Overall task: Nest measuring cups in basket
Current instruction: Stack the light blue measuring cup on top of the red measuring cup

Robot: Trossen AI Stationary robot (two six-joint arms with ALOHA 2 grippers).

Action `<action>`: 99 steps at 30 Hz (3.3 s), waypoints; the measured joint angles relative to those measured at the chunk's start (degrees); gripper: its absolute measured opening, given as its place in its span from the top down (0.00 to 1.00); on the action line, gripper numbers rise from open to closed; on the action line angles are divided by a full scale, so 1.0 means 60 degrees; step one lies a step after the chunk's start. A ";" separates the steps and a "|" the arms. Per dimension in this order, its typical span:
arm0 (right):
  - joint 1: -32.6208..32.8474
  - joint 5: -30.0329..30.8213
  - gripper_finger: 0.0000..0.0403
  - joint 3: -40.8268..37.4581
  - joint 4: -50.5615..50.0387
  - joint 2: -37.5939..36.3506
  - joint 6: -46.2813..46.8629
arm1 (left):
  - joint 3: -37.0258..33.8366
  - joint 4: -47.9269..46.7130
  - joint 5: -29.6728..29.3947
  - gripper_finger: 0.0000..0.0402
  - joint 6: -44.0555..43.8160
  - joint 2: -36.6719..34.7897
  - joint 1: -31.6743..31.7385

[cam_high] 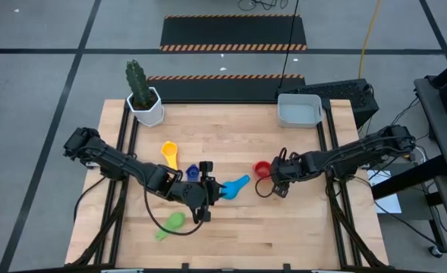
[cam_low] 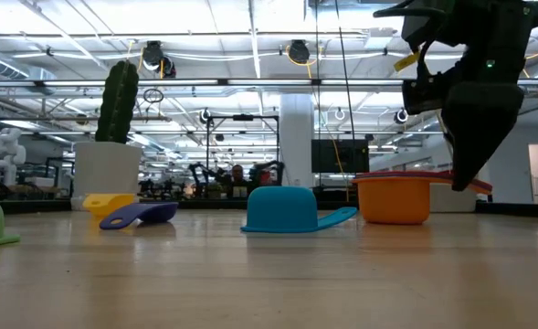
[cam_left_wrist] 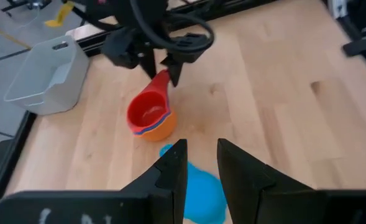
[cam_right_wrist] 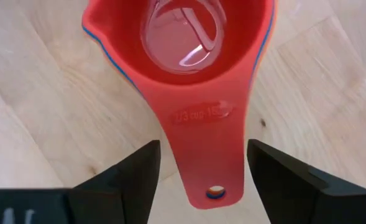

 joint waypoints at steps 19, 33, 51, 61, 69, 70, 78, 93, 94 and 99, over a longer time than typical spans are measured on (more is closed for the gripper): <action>0.1459 0.2026 0.42 0.0000 0.1775 -0.2198 0.1338 | 0.0012 0.1942 -0.0137 0.77 -0.0027 0.0516 -0.0713; 0.2617 0.1963 0.44 0.0004 0.3349 -0.2315 0.1103 | 0.0026 0.2243 -0.0865 0.49 -0.1100 0.2149 0.0616; 0.3009 0.2221 0.51 0.0004 0.3144 -0.2943 0.0582 | 0.0029 0.2185 -0.0029 0.51 -0.2307 0.4270 0.2613; 0.3084 0.2250 0.51 0.0004 0.3181 -0.2943 0.0598 | 0.0029 0.2100 0.2433 0.59 -0.1900 0.4601 0.2695; 0.3084 0.2249 0.51 0.0004 0.3181 -0.2943 0.0598 | 0.0029 0.2044 0.4324 0.59 -0.1103 0.4601 0.2312; 0.3084 0.2251 0.51 0.0004 0.3181 -0.2943 0.0598 | 0.0029 0.2075 0.4324 0.59 -0.1060 0.4601 0.2252; 0.3080 0.2250 0.51 0.0004 0.3181 -0.2943 0.0598 | 0.0402 0.2107 0.4213 0.59 -0.0928 0.4590 0.1695; 0.3080 0.2252 0.51 0.0004 0.3185 -0.2943 0.0587 | 0.0892 0.2279 0.1501 0.59 0.0086 0.4773 0.0355; 0.3080 0.2256 0.51 -0.0001 0.3180 -0.2939 0.0591 | 0.0890 0.2229 0.1380 0.58 0.0084 0.4866 0.0296; 0.3080 0.2266 0.51 -0.0004 0.3251 -0.2939 0.0595 | 0.0889 0.2383 0.1216 0.52 -0.0174 0.5231 0.0387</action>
